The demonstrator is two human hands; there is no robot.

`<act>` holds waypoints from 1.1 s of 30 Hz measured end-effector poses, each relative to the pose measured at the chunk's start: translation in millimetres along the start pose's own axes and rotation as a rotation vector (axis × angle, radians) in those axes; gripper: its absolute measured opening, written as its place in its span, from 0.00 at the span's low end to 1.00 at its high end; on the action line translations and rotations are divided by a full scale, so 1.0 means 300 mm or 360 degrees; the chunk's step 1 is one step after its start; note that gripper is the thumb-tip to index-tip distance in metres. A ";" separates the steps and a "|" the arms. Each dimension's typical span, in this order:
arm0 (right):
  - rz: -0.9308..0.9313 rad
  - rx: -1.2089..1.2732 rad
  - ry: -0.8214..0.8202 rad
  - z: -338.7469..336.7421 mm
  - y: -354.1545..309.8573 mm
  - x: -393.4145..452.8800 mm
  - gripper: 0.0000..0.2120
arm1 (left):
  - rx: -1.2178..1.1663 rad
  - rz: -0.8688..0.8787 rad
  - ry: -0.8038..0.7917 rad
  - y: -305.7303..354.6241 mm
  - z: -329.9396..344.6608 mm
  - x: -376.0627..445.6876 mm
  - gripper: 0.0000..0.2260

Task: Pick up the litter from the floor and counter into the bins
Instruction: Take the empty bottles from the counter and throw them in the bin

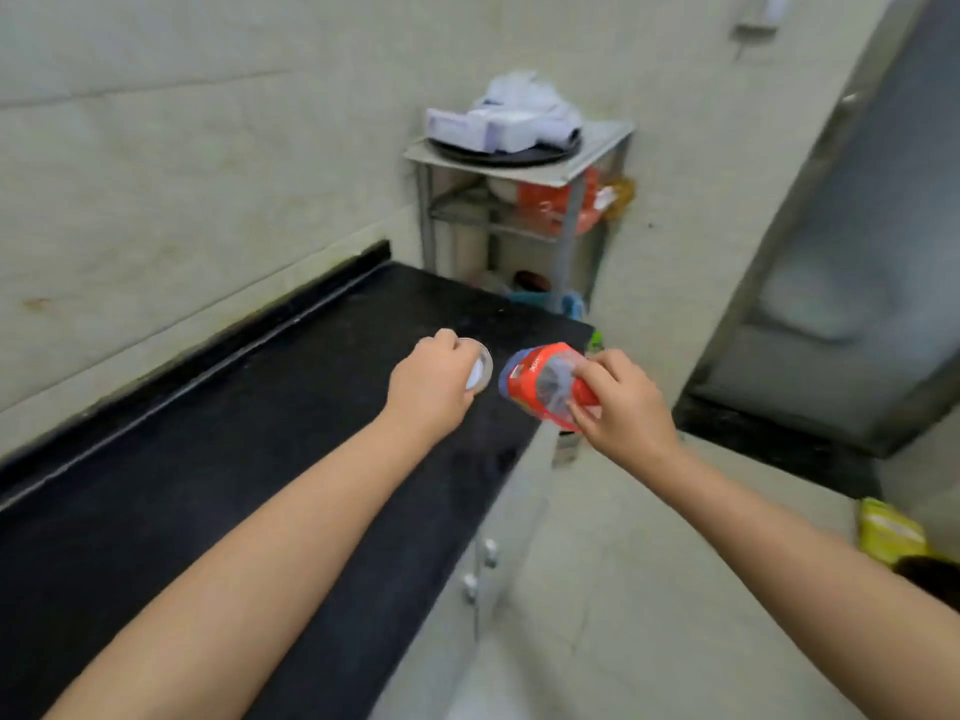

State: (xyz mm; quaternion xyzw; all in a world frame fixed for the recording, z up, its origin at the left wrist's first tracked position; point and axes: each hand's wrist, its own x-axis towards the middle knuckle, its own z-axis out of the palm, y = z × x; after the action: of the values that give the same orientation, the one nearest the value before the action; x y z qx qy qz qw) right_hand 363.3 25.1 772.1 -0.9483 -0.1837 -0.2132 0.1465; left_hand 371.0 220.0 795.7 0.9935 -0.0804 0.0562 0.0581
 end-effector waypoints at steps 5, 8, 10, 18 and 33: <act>0.0391 -0.0212 0.0083 -0.323 0.573 -0.264 0.15 | 0.0014 0.0475 0.0051 0.723 0.058 0.203 0.17; 0.0680 -0.0258 0.0219 -0.472 0.881 -0.411 0.15 | 0.0055 0.0728 -0.0022 1.115 0.108 0.303 0.19; 0.0856 -0.0323 0.0296 -0.537 1.068 -0.496 0.17 | 0.0089 0.0863 -0.0057 1.348 0.161 0.378 0.20; 0.1644 -0.0394 0.0263 -0.539 1.842 -0.785 0.13 | 0.0127 0.1375 -0.0294 2.152 0.580 0.714 0.19; 0.3197 0.0293 -0.0314 0.135 2.829 -1.360 0.15 | 0.0037 0.1375 -0.1581 3.094 1.887 0.896 0.24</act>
State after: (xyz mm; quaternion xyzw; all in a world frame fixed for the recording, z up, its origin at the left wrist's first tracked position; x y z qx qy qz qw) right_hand 382.9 -832.1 380.8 -0.6624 0.6720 0.1031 0.3148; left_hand 538.4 -801.6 368.5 0.7800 -0.4887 -0.3900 -0.0245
